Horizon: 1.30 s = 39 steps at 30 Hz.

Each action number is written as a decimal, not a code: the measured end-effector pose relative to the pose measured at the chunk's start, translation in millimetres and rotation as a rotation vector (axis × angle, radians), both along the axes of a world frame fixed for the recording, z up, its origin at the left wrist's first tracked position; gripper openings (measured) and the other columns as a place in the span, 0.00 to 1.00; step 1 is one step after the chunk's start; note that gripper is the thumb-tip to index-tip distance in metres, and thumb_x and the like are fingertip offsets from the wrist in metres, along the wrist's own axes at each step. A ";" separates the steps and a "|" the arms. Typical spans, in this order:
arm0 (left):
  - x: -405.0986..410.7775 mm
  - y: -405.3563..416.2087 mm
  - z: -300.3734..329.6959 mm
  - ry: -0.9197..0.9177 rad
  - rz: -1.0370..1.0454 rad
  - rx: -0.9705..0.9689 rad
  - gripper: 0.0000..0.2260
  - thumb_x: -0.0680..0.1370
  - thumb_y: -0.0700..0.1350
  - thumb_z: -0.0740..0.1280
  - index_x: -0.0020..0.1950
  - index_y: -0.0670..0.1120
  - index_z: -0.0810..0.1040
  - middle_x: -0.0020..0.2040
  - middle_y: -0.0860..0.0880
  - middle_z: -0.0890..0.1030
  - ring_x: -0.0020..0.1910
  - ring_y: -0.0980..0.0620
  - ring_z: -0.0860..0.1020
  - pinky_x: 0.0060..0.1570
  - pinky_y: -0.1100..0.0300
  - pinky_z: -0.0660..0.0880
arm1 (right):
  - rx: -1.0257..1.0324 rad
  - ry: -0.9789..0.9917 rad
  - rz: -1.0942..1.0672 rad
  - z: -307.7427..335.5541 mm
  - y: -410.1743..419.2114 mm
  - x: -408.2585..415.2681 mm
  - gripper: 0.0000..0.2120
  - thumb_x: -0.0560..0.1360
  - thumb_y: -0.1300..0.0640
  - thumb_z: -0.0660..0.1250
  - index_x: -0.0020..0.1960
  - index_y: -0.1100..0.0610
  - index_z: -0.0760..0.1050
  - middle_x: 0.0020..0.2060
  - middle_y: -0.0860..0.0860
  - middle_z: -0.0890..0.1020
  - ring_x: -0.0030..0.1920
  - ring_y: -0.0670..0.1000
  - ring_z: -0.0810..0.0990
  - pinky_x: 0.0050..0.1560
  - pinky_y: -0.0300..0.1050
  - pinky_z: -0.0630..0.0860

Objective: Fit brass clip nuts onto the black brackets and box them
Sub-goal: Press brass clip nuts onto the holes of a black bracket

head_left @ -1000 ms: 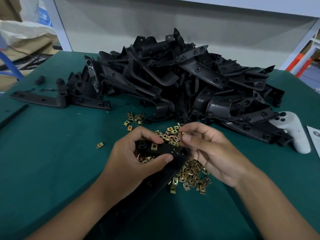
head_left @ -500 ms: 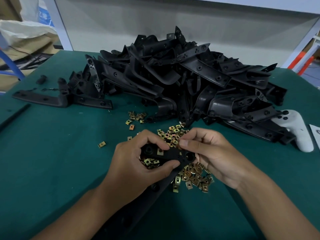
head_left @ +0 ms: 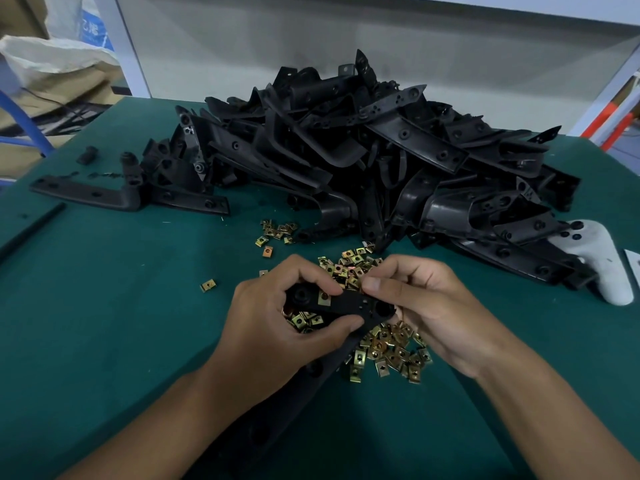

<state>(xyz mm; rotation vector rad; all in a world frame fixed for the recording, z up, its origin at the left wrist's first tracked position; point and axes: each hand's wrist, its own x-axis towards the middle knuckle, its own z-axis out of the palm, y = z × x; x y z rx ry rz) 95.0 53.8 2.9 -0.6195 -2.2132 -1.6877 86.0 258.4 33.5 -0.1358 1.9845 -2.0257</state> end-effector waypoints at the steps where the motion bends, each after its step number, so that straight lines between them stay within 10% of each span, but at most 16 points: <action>1: -0.3 -0.1 -0.1 0.000 0.008 -0.003 0.13 0.69 0.55 0.78 0.49 0.57 0.78 0.42 0.57 0.84 0.38 0.54 0.84 0.36 0.54 0.80 | 0.019 0.017 0.012 -0.8 -0.7 0.4 0.05 0.72 0.51 0.75 0.42 0.53 0.84 0.38 0.51 0.82 0.37 0.48 0.75 0.37 0.39 0.72; 22: -0.7 -0.8 0.4 -0.011 0.002 -0.010 0.13 0.69 0.54 0.78 0.48 0.56 0.78 0.43 0.57 0.85 0.39 0.55 0.85 0.36 0.54 0.81 | -0.055 0.044 -0.070 -4.4 1.4 -2.2 0.05 0.68 0.50 0.76 0.43 0.50 0.86 0.39 0.49 0.86 0.38 0.44 0.82 0.36 0.34 0.75; 39: -1.5 -1.4 1.3 0.016 -0.024 -0.014 0.12 0.70 0.52 0.78 0.48 0.56 0.77 0.44 0.57 0.85 0.40 0.57 0.84 0.40 0.62 0.80 | 0.001 0.113 -0.078 -8.2 -1.2 -2.0 0.06 0.68 0.49 0.76 0.44 0.49 0.86 0.36 0.48 0.85 0.41 0.49 0.80 0.50 0.53 0.73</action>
